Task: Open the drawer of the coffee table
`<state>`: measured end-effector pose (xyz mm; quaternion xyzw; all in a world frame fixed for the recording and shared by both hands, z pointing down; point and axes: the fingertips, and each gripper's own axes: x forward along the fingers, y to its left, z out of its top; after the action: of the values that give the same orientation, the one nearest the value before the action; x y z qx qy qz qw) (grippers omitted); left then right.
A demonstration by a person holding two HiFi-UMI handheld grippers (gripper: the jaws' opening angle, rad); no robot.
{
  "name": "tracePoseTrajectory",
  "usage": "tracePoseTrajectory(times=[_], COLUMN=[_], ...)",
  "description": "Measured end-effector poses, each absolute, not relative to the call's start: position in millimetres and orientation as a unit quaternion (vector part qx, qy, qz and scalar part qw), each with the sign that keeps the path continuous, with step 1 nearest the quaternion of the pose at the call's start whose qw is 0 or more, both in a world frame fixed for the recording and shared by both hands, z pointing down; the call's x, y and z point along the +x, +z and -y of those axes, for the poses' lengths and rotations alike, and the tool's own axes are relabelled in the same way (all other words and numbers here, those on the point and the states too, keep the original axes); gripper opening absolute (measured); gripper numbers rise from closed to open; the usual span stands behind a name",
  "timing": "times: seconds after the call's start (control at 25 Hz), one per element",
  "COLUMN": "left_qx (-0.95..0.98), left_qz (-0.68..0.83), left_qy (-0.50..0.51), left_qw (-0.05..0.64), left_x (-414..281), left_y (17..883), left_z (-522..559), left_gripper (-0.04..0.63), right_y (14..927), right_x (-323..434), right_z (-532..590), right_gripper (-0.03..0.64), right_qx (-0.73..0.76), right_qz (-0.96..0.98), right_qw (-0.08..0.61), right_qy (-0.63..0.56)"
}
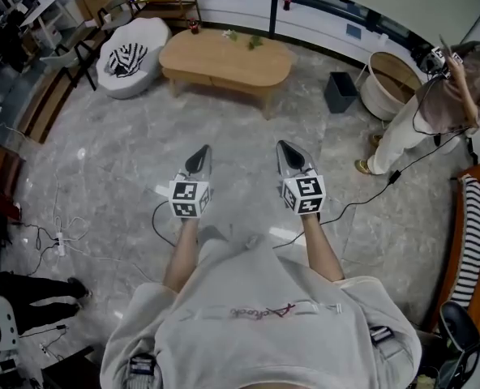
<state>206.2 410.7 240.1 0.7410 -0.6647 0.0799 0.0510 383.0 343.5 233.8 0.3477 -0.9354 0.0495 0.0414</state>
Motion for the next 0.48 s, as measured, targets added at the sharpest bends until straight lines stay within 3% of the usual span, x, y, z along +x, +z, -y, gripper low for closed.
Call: tracePoseTrajectory(times=[0.48], left_qx=[0.748], left_qz=[0.657], left_qy=[0.078], left_qw=[0.057], left_x=[215.3], left_y=[255.6], left_z=[-380.2], left_gripper=[0.002], right_y=[245.1], right_x=[374.2], right_z=[-321.8], right_gripper=[0.003], right_qx=[0.332], right_qz=[0.941], right_qw=[0.054], right_qy=[0.041])
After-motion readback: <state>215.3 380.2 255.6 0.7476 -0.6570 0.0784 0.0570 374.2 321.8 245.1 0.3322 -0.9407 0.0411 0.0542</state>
